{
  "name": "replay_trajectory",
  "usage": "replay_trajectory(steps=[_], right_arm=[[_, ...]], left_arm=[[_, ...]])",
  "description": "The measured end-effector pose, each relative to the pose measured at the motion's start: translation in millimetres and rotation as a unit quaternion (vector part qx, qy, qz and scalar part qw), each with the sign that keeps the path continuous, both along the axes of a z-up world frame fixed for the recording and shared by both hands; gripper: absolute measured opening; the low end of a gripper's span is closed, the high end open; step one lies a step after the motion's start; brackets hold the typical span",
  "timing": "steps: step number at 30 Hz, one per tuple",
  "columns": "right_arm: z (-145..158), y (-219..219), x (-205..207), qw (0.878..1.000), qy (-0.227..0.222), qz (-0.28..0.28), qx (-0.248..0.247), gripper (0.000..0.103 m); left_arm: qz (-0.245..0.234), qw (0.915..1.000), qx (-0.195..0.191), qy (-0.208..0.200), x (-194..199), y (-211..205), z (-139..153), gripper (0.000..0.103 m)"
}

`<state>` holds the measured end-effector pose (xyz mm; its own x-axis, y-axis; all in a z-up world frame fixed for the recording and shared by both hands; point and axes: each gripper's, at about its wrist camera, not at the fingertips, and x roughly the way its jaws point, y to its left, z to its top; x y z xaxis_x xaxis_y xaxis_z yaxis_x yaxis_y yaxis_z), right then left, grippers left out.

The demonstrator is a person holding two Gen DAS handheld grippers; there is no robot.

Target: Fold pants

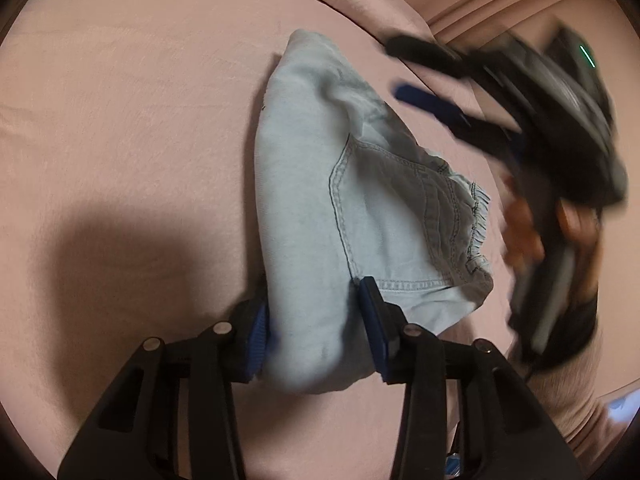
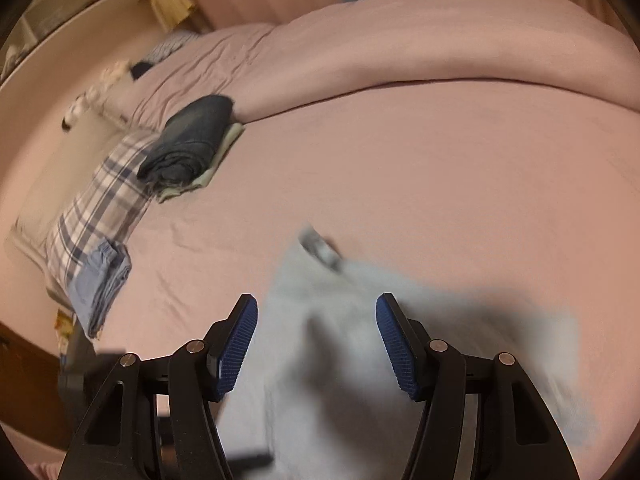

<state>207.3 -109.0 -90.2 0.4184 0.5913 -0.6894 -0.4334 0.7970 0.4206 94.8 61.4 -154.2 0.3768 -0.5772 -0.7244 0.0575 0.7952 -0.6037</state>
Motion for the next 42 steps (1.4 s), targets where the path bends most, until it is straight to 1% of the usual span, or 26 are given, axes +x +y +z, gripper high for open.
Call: replay_trajectory(steps=[3,5,6,7,8,9,10,11,14,15,17,19,20,21,22,25,26,28,29,30,33,35,38,39,40,42], right_arm=[[-9.1,31.4,30.2,0.999,0.016,0.005,-0.049,0.062],[-21.2,42.9,43.2,0.997,0.045,0.017,-0.064,0.062],[-32.6,52.5,52.5,0.994,0.075,0.025,-0.078,0.05],[-37.0,54.8,56.7,0.993,0.083,0.03,-0.077,0.028],[-42.4,61.4,59.7,0.992,0.093,0.044,-0.075,0.027],[-43.0,65.6,59.7,0.991,0.089,0.046,-0.086,0.024],[-44.8,72.2,60.2,0.99,0.08,0.048,-0.104,0.022],[-46.7,76.4,61.6,0.99,0.078,0.045,-0.109,0.022],[-47.2,75.1,64.8,0.99,0.084,0.03,-0.105,0.021],[-44.1,73.1,61.9,0.991,0.083,0.025,-0.1,0.021],[-32.3,64.2,58.5,0.994,0.068,0.012,-0.084,0.021],[-10.3,45.6,44.2,0.997,0.042,-0.006,-0.059,0.024],[-3.0,37.8,37.3,0.998,0.027,-0.01,-0.057,0.027],[8.2,26.4,21.3,0.998,0.003,-0.011,-0.062,0.03],[13.7,18.8,10.2,0.998,-0.011,-0.012,-0.068,0.03],[21.9,-9.6,-35.1,0.992,-0.053,-0.021,-0.114,0.031],[21.7,-10.2,-39.1,0.99,-0.058,-0.025,-0.126,0.031],[17.6,-29.4,-66.7,0.985,-0.072,-0.035,-0.153,0.031],[14.5,-38.1,-77.4,0.983,-0.076,-0.041,-0.161,0.031],[13.2,-44.6,-82.4,0.982,-0.079,-0.047,-0.167,0.031],[5.3,-61.5,-103.5,0.977,-0.086,-0.064,-0.183,0.031],[1.1,-66.8,-108.5,0.977,-0.085,-0.065,-0.185,0.031],[-19.9,-71.3,-113.0,0.973,-0.059,-0.067,-0.211,0.031],[-24.5,-72.3,-115.4,0.973,-0.06,-0.065,-0.215,0.031],[-27.0,-71.8,-117.7,0.971,-0.066,-0.061,-0.221,0.031],[-28.6,-68.1,-119.2,0.967,-0.08,-0.057,-0.237,0.031]], left_arm=[[-0.005,1.0,0.006,-0.002,3.1,-6.1,0.7,0.038],[-0.01,0.9999,0.013,-0.004,1.4,-6.1,1.9,0.037],[-0.014,0.9997,0.02,-0.006,0.1,-6.3,2.5,0.035],[-0.016,0.9995,0.024,-0.008,-1.2,-6.4,3.2,0.035],[-0.019,0.9993,0.03,-0.011,-2.8,-6.4,3.8,0.034],[-0.02,0.9991,0.034,-0.014,-4.6,-5.6,4.0,0.033],[-0.02,0.999,0.036,-0.015,-5.4,-6.1,4.2,0.033],[-0.021,0.9989,0.038,-0.017,-6.6,-6.6,4.5,0.033],[-0.021,0.9986,0.045,-0.019,-11.0,-7.8,6.3,0.033],[-0.022,0.9984,0.048,-0.02,-10.2,-15.2,7.4,0.033],[-0.026,0.9973,0.063,-0.027,-10.0,-24.4,11.3,0.035],[-0.029,0.9957,0.08,-0.036,-12.8,-33.9,15.4,0.035],[-0.03,0.9947,0.09,-0.041,-14.7,-36.8,18.3,0.036],[-0.03,0.9931,0.103,-0.048,-16.9,-39.9,21.8,0.037],[-0.028,0.9909,0.118,-0.058,-19.3,-43.0,26.3,0.038],[-0.029,0.9827,0.162,-0.085,-24.8,-52.1,39.5,0.038],[-0.028,0.9789,0.179,-0.095,-26.0,-54.5,43.6,0.039],[-0.027,0.9705,0.211,-0.115,-26.5,-59.2,49.7,0.042],[-0.026,0.9666,0.223,-0.124,-26.3,-62.5,53.1,0.045],[-0.027,0.9622,0.235,-0.135,-25.6,-67.6,57.5,0.051],[-0.033,0.9524,0.26,-0.156,-14.5,-76.8,57.3,0.055],[-0.037,0.9475,0.277,-0.156,-2.5,-76.7,44.0,0.055],[-0.05,0.9408,0.304,-0.142,7.8,-72.7,28.7,0.055],[-0.058,0.9365,0.319,-0.133,10.7,-76.4,19.4,0.056],[-0.064,0.9343,0.326,-0.129,12.0,-77.8,14.7,0.056],[-0.064,0.9328,0.329,-0.133,11.8,-77.3,10.8,0.057]])
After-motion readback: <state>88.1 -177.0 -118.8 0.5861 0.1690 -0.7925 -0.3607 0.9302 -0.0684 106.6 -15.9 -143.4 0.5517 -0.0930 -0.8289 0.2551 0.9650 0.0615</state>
